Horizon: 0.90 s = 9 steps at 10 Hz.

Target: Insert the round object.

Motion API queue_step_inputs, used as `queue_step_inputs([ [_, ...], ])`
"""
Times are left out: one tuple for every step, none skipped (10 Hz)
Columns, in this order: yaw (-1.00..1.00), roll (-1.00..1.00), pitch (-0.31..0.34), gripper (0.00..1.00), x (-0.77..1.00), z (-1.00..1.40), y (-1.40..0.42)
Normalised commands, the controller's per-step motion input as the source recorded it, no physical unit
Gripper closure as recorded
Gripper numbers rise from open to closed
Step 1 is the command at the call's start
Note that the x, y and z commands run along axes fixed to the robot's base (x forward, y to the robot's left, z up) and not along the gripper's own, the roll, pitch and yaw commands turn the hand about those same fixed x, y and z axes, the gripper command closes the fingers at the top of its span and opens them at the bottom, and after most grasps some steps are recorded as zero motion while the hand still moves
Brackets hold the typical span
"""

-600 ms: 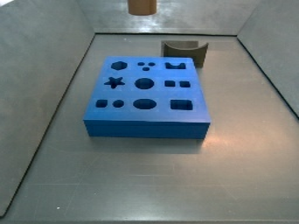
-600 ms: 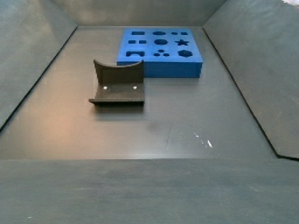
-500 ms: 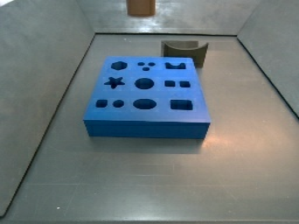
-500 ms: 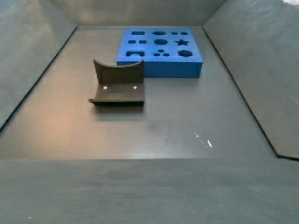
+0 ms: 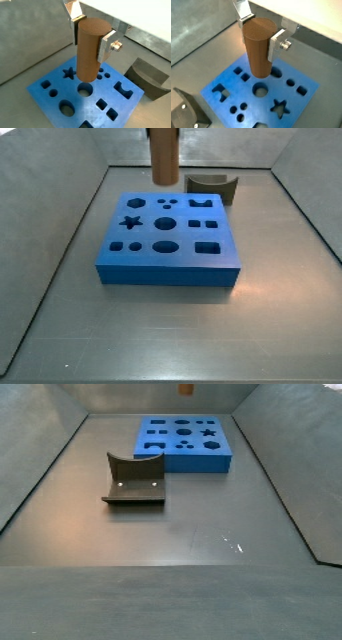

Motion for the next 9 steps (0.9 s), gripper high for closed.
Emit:
queue_step_inputs([
  [-0.05,0.09,-0.074,1.0,0.0,-1.0,0.11],
  [-0.07,0.07,-0.04,1.0,0.0,-1.0,0.08],
  [-0.06,0.08,-0.054,1.0,0.0,-1.0,0.06],
  [-0.08,0.06,-0.074,1.0,0.0,-1.0,0.0],
  [-0.06,0.1,-0.127,1.0,0.0,-0.94,0.0],
  [0.0,0.01,-0.101,1.0,0.0,-0.44,0.0],
  [0.0,0.13,-0.054,1.0,0.0,-0.44,0.0],
  [0.0,0.14,-0.004,1.0,0.0,-0.37,0.0],
  [0.0,0.1,0.0,1.0,0.03,-0.25,0.09],
])
